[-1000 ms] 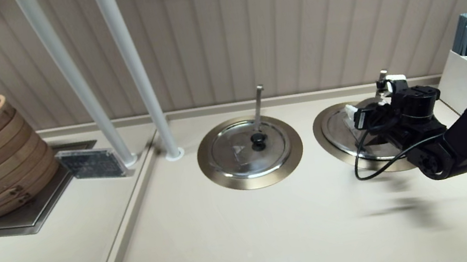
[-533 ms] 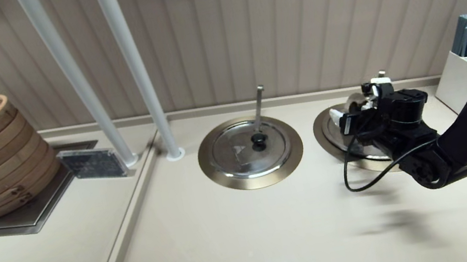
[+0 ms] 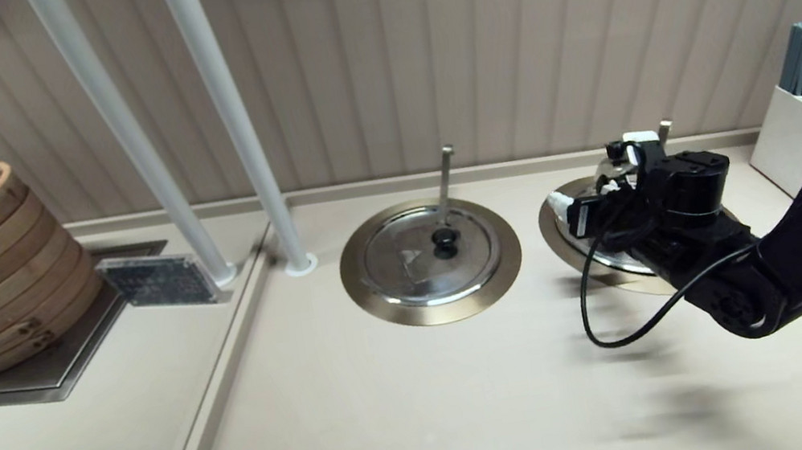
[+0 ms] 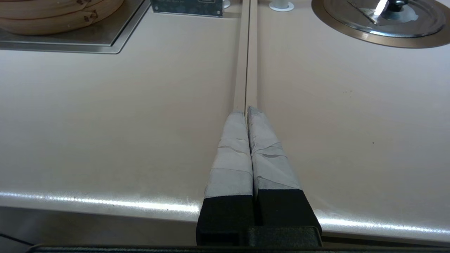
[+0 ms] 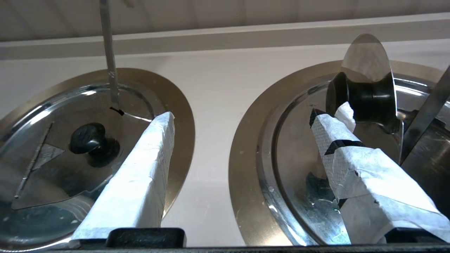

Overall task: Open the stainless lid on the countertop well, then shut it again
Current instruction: Open the lid, then stir with a spoon

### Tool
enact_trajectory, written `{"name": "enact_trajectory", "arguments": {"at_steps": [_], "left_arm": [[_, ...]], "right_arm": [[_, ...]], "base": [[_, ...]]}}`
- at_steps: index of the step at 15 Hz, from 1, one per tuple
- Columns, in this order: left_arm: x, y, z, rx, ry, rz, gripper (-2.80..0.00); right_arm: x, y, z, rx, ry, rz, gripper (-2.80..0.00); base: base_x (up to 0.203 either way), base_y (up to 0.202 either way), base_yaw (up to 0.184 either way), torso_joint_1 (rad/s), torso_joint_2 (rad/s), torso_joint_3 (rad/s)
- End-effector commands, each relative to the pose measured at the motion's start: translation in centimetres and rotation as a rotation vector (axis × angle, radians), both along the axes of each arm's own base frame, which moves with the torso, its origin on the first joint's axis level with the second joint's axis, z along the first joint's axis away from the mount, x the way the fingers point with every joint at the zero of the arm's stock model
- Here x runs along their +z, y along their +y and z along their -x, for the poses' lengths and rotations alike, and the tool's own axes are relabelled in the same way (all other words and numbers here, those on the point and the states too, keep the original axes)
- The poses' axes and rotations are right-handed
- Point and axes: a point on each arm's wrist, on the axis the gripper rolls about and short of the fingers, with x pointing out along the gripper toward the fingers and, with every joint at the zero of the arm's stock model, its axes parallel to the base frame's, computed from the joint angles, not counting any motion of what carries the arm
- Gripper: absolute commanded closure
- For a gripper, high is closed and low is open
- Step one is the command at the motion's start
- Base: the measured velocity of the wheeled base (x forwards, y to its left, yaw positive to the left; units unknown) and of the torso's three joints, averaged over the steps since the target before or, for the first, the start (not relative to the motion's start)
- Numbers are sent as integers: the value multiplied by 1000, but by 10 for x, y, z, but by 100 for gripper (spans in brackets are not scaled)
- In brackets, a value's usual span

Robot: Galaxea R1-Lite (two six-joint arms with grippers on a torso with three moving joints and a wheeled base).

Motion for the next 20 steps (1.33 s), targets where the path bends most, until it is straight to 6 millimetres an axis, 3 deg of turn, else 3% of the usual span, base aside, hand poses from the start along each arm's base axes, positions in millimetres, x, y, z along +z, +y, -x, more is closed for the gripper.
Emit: {"name": "enact_trajectory", "arguments": {"at_steps": [1,5,10,17,20], "left_arm": [[0,0,0,0,-1,0,0],[0,0,0,0,-1,0,0],[0,0,0,0,-1,0,0],[0,0,0,0,0,0,0],[0,0,0,0,-1,0,0]], "right_arm": [[20,6,13,23,-49,-13,-280],[50,-2,24,4,-114,-28,-280],[65,-66,-1,-202,-137,70,-280],[15,-96,-44,-292,18,117,-280],[6,-106,-51,-317,36,119,-280]], "base": [[0,0,0,0,0,0],[0,0,0,0,0,0],[0,0,0,0,0,0],[0,0,0,0,0,0],[0,0,0,0,0,0]]}}
